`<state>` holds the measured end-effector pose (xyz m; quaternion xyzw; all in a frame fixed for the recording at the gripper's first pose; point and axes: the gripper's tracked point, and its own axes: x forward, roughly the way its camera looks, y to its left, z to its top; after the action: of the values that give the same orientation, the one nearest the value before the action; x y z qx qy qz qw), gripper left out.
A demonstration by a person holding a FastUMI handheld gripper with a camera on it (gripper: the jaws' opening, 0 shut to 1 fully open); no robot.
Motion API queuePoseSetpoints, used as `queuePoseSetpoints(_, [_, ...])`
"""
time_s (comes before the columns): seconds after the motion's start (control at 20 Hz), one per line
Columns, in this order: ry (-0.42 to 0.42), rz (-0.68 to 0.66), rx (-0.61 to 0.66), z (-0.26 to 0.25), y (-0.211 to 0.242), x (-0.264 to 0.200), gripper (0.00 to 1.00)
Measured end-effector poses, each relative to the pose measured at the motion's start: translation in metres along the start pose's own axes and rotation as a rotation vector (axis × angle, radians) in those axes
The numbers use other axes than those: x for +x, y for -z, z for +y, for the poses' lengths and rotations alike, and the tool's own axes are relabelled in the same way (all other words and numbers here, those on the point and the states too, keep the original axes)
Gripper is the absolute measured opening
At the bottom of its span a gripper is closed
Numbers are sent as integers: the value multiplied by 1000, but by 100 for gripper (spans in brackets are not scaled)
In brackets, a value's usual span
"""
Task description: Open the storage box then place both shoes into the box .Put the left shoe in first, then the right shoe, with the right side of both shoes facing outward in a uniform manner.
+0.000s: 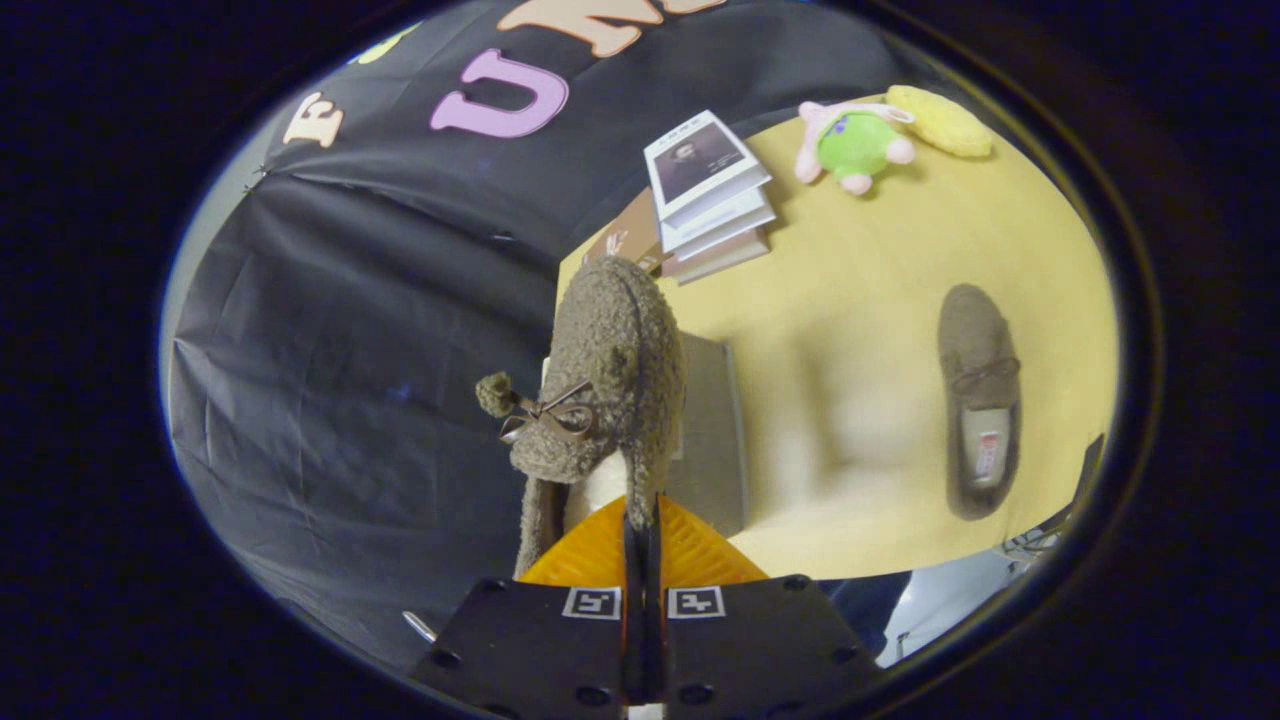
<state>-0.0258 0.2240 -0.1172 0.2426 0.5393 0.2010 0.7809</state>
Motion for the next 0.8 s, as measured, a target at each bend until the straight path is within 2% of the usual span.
queuePoseSetpoints(0.35, [10,68,-8,48,20,83,3])
queuePoseSetpoints(0.65, [145,118,-19,39,35,144,3])
queuePoseSetpoints(0.8, [211,115,-63,29,35,168,3])
